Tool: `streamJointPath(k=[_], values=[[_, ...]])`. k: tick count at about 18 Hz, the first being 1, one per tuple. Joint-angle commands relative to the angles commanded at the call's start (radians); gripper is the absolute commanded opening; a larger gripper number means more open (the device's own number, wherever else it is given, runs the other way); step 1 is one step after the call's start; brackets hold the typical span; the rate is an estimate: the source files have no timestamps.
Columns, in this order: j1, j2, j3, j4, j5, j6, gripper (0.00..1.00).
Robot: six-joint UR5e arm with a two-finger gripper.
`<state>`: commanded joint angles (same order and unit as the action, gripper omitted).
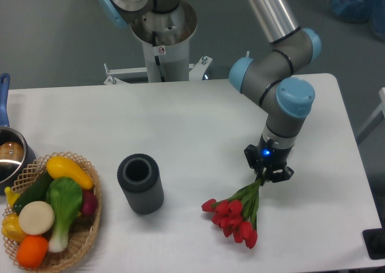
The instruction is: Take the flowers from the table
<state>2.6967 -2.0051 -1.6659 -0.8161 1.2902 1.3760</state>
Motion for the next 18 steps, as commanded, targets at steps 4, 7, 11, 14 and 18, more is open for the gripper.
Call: streamJointPath(k=[4,7,11,14,18], values=[[-0.003,0.061,0.003,0.000,-0.055,-0.060,0.14],[-0.002,0.098,0.011,0.000,-0.133,-0.101,0.14],[-0.002,0.149,0.005,0.000,-0.196,-0.150,0.14],[-0.005,0.184,0.006,0.000,-0.242,-0.181,0.14],[0.005,0.212,-0.002,0.000,-0.269,-0.196,0.14]])
